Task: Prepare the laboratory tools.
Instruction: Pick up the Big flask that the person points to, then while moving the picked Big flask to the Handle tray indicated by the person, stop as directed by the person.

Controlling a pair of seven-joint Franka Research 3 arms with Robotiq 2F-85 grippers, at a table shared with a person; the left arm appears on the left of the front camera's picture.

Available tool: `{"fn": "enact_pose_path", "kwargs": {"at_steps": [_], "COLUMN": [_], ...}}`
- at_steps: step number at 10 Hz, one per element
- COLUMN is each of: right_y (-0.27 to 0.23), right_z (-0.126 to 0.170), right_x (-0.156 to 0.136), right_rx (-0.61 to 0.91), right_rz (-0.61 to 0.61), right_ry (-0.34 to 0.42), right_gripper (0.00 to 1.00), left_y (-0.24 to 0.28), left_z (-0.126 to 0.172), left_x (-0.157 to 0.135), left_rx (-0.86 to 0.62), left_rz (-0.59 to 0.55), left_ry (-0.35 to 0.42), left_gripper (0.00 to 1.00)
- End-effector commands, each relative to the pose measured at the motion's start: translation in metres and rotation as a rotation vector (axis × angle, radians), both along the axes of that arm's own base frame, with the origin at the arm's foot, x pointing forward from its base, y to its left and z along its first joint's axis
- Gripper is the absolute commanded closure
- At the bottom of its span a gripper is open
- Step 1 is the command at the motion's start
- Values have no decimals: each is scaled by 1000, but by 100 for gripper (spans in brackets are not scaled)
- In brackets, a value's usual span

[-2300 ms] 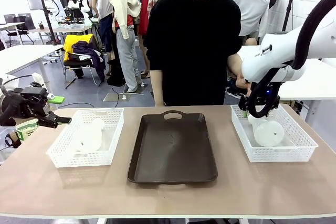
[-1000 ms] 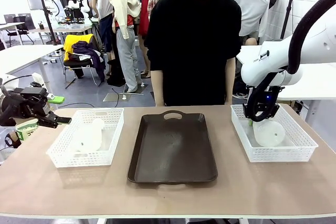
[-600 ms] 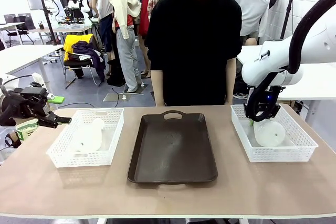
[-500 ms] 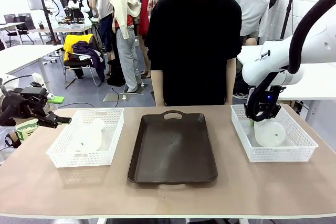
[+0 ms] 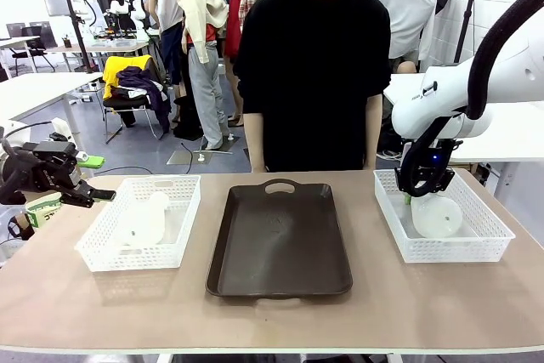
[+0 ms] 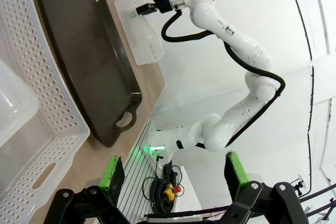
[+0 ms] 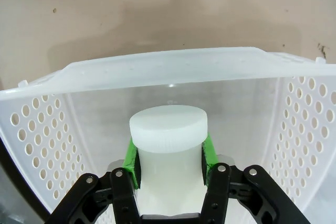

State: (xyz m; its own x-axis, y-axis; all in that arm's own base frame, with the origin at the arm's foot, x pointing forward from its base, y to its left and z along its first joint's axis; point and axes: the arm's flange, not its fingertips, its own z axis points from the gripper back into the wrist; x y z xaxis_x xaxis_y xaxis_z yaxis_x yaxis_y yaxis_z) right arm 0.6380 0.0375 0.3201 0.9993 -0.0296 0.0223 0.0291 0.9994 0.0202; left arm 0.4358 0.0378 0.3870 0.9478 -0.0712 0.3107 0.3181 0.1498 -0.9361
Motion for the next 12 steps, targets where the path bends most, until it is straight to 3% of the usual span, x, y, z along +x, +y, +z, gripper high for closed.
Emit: {"fn": "enact_pose_path", "kwargs": {"at_steps": [1,11,12], "right_y": [1,0,2], "right_z": [0,0,21], "right_x": [1,0,-10], "right_rx": [0,0,-19], "right_rz": [9,0,-16], "right_ry": [-5,0,-24], "right_gripper": [100,100,100], "left_y": [1,1,1], "left_z": [2,2,2], "left_x": [0,0,0], "left_rx": [0,0,0], "left_rz": [1,1,1], "left_ry": [-5,-5,-5], "left_gripper": [0,0,0]}}
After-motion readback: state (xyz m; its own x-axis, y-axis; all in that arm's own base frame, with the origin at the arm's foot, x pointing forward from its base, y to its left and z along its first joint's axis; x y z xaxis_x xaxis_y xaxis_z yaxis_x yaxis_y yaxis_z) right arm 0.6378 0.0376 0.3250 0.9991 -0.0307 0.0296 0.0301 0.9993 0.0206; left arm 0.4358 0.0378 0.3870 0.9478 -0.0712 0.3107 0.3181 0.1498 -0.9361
